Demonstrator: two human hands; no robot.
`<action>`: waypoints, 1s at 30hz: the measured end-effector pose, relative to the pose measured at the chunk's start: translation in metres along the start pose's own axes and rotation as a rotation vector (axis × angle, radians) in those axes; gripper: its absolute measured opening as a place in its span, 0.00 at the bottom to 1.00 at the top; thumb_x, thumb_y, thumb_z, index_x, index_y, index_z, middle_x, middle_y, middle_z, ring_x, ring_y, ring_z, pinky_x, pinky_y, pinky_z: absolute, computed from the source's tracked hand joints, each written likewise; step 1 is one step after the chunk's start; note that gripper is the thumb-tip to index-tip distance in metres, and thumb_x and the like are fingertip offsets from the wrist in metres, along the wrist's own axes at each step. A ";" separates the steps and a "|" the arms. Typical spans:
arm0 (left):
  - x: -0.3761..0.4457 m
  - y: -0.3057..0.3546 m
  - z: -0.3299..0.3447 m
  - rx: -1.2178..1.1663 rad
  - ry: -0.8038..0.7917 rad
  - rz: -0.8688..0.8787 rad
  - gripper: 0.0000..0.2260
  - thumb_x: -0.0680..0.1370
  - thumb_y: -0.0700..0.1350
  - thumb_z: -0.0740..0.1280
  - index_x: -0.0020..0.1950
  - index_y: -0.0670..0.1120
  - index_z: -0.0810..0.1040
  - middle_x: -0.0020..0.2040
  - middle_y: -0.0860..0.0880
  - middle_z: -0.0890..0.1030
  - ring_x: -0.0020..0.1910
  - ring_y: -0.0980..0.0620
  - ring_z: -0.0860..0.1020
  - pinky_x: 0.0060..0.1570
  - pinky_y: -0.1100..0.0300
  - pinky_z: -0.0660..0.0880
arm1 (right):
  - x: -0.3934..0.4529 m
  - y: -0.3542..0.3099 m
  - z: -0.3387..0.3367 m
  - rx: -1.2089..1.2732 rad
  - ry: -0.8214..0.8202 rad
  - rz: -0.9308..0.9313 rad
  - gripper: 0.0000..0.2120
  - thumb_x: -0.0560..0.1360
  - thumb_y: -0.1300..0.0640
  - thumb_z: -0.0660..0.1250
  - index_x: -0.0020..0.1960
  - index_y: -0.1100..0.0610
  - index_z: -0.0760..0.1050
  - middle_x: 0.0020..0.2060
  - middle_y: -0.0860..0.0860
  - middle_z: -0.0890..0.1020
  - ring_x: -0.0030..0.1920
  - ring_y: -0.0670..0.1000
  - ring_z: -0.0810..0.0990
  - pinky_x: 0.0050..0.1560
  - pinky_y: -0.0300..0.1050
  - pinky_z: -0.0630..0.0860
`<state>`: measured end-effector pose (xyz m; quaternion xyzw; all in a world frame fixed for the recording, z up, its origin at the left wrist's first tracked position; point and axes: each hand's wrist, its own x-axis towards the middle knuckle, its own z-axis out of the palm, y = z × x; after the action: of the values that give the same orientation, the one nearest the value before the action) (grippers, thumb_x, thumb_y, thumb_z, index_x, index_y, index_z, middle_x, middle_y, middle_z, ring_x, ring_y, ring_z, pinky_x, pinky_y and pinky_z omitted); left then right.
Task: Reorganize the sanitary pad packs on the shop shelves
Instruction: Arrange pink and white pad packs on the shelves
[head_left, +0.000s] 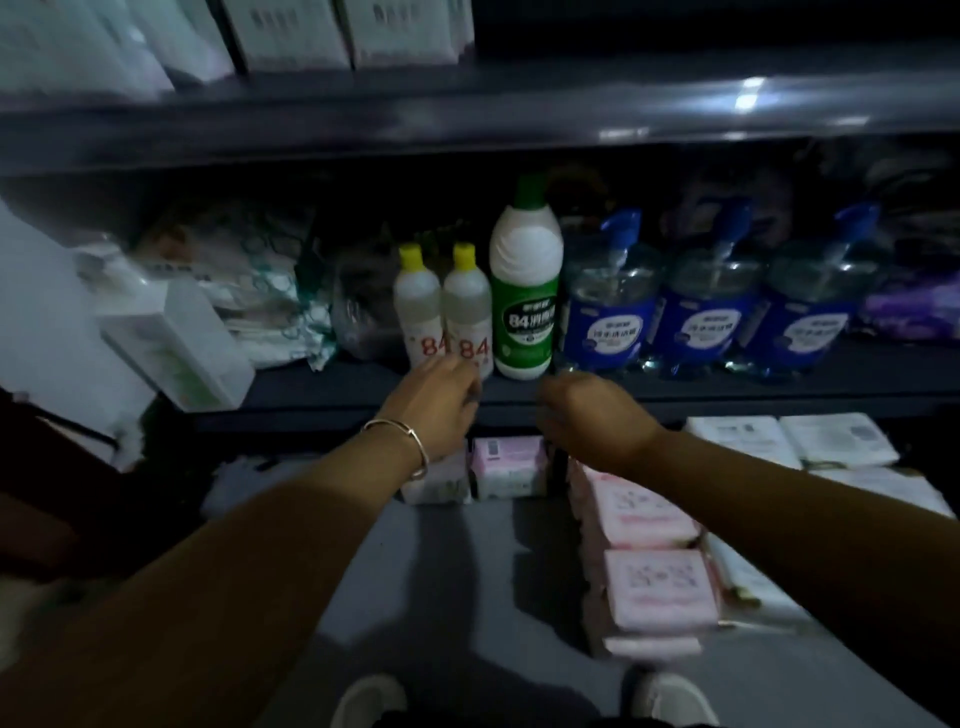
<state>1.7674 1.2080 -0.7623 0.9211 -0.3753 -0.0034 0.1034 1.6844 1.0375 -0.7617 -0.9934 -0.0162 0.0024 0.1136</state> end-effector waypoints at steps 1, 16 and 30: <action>-0.004 -0.006 0.017 -0.024 -0.067 -0.007 0.09 0.76 0.44 0.64 0.54 0.43 0.75 0.56 0.44 0.74 0.57 0.44 0.72 0.54 0.54 0.68 | 0.003 -0.001 0.017 -0.003 -0.078 0.002 0.13 0.76 0.56 0.63 0.58 0.60 0.74 0.57 0.58 0.77 0.57 0.58 0.76 0.54 0.50 0.73; 0.010 -0.089 0.165 0.298 -0.450 -0.216 0.42 0.71 0.50 0.73 0.76 0.45 0.50 0.75 0.46 0.56 0.74 0.46 0.55 0.73 0.51 0.51 | 0.074 0.019 0.178 -0.191 -0.411 0.170 0.43 0.72 0.50 0.70 0.76 0.61 0.48 0.72 0.59 0.58 0.71 0.61 0.59 0.71 0.54 0.57; 0.026 -0.097 0.182 0.327 -0.482 -0.183 0.31 0.68 0.49 0.73 0.66 0.46 0.63 0.64 0.46 0.71 0.64 0.45 0.69 0.68 0.51 0.59 | 0.080 0.017 0.189 -0.253 -0.308 0.197 0.21 0.74 0.57 0.63 0.65 0.58 0.64 0.63 0.58 0.71 0.63 0.60 0.69 0.64 0.55 0.63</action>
<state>1.8373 1.2234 -0.9577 0.9282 -0.2998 -0.1708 -0.1389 1.7634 1.0666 -0.9493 -0.9844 0.0635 0.1632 -0.0164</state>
